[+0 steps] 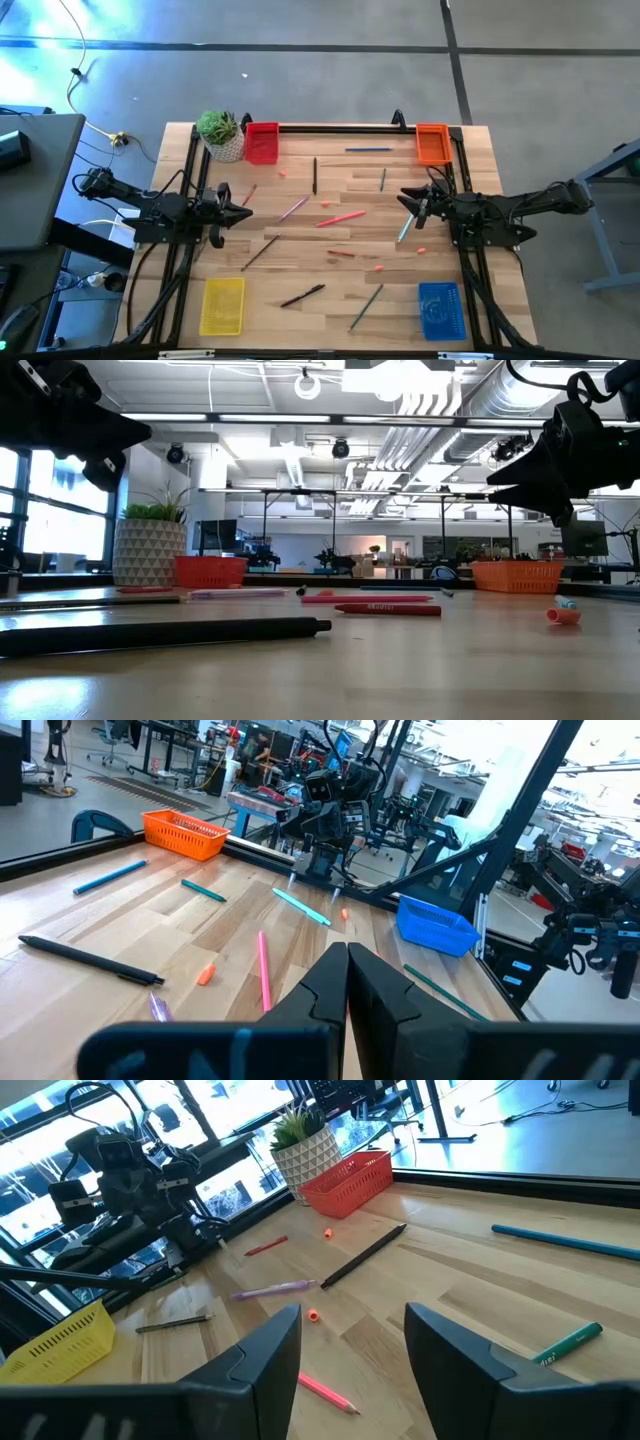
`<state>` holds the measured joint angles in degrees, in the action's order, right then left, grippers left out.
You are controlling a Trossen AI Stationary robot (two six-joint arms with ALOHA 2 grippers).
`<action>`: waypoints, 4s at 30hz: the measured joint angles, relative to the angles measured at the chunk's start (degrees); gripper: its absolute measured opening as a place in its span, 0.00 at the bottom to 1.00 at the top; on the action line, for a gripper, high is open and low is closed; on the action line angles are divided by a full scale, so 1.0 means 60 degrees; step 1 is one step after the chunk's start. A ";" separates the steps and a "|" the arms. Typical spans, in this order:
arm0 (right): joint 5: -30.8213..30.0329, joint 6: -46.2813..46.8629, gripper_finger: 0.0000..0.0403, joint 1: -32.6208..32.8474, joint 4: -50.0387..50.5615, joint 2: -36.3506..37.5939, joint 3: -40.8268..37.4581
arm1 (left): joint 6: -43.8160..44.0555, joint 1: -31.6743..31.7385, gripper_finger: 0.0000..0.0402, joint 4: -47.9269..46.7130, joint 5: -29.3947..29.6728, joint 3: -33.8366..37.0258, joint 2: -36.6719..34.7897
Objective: Sort crayons/erasers/pens/pencils in bins
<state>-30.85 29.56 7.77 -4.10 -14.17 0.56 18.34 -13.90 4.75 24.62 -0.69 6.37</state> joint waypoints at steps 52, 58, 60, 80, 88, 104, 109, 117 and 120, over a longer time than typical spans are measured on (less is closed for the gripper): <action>0.1721 -0.0043 0.00 -0.4547 0.5654 -1.0362 0.9417 | -0.3197 0.0523 0.00 0.1373 0.2161 0.0000 0.1002; 0.2258 0.1747 0.00 -0.4648 0.5926 -1.1204 0.9159 | -0.3497 0.0526 0.00 0.1244 0.1707 0.0000 0.1002; 0.2281 0.2165 0.00 -0.4733 0.6139 -1.1444 0.9143 | -0.3419 0.0526 0.00 0.1164 0.1681 0.0000 0.1002; 0.3281 0.3600 0.27 -0.6575 0.6941 -1.3352 0.9143 | -0.2564 0.0515 0.00 0.1071 0.1179 0.0000 0.1002; 0.3623 0.3947 0.32 -0.6692 0.6571 -1.3932 0.9143 | -0.2121 0.0506 0.00 0.1032 0.0987 0.0000 0.1002; 0.3386 0.3957 0.08 -0.6414 0.6153 -1.4503 0.9147 | -0.1991 0.0486 0.00 0.0885 0.0964 0.0000 0.1002; 0.3497 0.3103 0.03 -0.6437 0.6153 -1.4499 0.9148 | -0.2182 0.0490 0.00 0.0885 0.0967 0.0000 0.1002; 0.3951 0.1943 0.04 -0.6453 0.6215 -1.4123 0.9129 | -0.2260 0.0501 0.00 0.0885 0.0986 0.0000 0.1002; 0.4191 0.1627 0.04 -0.6483 0.6233 -1.3820 0.9129 | -0.2264 0.0501 0.00 0.0885 0.1002 0.0000 0.1002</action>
<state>-5.70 39.32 -31.13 33.30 -97.09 55.33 4.75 -10.90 10.07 30.63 -0.69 12.38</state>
